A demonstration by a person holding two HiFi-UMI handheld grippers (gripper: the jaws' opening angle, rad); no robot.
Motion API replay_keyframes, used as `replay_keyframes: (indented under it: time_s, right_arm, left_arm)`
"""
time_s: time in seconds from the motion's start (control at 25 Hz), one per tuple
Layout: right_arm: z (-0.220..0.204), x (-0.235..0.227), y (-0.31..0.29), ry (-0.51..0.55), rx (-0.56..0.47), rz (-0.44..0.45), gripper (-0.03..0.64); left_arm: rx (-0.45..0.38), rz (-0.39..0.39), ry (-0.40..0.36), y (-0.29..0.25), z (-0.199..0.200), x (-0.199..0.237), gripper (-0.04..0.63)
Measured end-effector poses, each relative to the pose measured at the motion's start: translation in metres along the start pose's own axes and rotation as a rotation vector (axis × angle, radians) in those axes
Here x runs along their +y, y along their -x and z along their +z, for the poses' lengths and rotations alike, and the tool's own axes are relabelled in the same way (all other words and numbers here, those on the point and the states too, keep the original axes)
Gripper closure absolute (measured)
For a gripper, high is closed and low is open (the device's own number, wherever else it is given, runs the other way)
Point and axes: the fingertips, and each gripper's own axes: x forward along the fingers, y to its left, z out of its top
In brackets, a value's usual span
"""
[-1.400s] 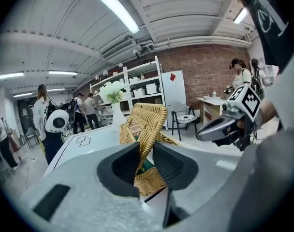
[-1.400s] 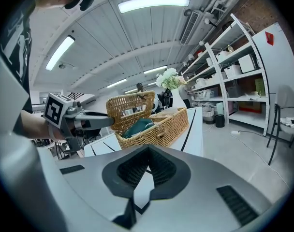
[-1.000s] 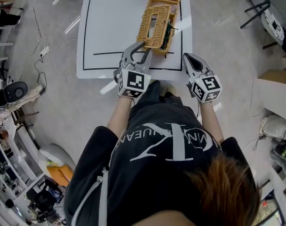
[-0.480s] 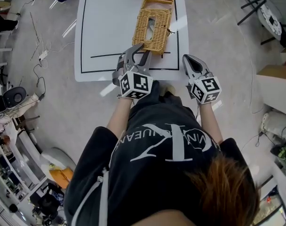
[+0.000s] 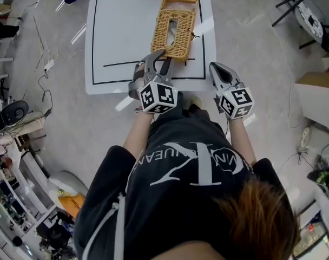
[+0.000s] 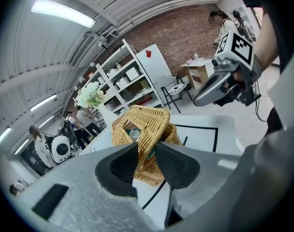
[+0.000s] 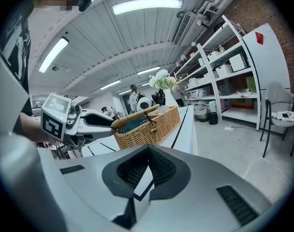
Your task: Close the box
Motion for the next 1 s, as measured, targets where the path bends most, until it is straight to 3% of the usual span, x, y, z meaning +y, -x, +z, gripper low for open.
replay_keyframes:
  time_s: [0.56,1.0]
  right_arm:
    - [-0.004,0.004,-0.003,0.004,0.012,0.024,0.618]
    - [0.006,0.016,-0.019,0.034,0.011,0.077,0.618]
  left_arm:
    - [0.028,-0.005,0.010,0.004,-0.008,-0.007,0.463]
    - [-0.002,0.029,0.158,0.019,-0.020,0.009,0.497]
